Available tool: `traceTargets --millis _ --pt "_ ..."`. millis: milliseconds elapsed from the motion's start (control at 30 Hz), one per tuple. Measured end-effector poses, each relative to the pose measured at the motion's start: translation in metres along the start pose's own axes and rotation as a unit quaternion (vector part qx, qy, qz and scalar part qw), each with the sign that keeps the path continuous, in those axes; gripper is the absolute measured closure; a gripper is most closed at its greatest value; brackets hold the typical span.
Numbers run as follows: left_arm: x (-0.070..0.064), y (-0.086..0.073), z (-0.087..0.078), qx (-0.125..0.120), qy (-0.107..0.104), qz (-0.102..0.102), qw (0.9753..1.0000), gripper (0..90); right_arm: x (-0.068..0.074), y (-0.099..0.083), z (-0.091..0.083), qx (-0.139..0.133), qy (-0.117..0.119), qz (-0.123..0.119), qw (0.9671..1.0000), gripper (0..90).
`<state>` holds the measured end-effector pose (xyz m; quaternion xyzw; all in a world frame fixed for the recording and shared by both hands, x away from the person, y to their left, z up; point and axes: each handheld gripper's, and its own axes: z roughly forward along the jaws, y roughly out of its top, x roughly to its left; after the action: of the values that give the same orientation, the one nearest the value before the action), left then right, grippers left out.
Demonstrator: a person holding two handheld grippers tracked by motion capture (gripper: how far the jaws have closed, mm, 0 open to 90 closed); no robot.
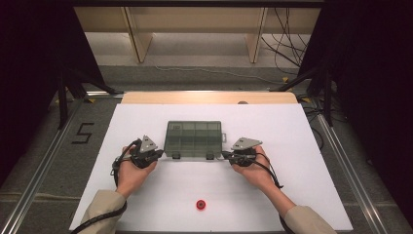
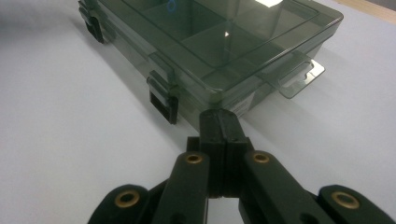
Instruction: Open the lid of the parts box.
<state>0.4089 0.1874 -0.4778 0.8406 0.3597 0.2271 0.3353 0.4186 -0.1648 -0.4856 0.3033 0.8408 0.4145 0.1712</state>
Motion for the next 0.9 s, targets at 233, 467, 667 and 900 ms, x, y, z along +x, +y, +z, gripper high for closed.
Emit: traceTargets --millis 233,467,667,900 --pt "-0.0025 0.0003 0.0018 0.006 0.003 0.013 0.9999 89.6 0.001 -0.0002 0.0002 -0.001 -0.004 -0.002 1.0 90.0" --pt "-0.0033 0.0011 0.0015 -0.001 0.006 0.013 0.9999 89.5 0.0012 -0.0001 -0.0001 -0.002 -0.005 -0.002 1.0 90.0" --pt "-0.002 0.0026 -0.0014 0.001 0.004 0.015 0.9999 89.7 0.0009 0.001 -0.0016 -0.008 -0.005 -0.001 1.0 90.0" --pt "-0.0034 0.005 -0.0032 -0.013 0.004 0.014 0.9998 89.9 0.001 0.0037 -0.004 -0.016 -0.008 -0.006 0.9998 90.0"
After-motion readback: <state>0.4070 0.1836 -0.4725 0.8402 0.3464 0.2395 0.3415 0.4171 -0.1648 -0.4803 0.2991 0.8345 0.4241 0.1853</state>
